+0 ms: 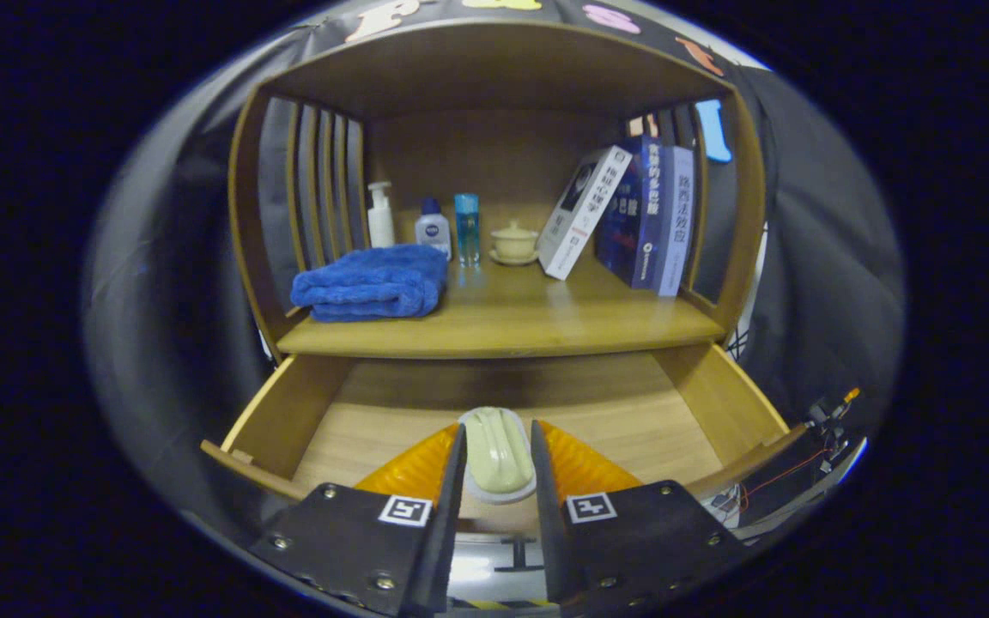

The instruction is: Pull open the drawer, take out the items inside it, and place them on the countertop above the cabinet.

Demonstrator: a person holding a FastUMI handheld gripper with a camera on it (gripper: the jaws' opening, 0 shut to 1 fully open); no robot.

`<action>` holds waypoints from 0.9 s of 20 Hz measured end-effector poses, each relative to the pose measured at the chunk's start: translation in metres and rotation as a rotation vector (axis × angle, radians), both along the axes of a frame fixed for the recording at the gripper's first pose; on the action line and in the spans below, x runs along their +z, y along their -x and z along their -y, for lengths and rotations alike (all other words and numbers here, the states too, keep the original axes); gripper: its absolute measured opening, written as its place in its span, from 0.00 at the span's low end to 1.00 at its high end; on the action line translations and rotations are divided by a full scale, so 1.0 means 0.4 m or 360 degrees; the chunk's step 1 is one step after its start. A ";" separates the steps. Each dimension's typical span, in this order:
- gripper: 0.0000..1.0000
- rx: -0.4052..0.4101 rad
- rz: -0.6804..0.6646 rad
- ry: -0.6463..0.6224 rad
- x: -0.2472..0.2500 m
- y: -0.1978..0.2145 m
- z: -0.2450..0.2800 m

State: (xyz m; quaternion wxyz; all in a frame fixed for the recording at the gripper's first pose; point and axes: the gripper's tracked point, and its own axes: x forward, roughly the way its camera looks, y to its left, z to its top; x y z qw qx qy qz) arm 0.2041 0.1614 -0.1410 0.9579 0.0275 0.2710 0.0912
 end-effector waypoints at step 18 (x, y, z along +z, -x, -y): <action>0.43 0.0006 -0.0559 0.0016 -0.253 -0.112 -0.026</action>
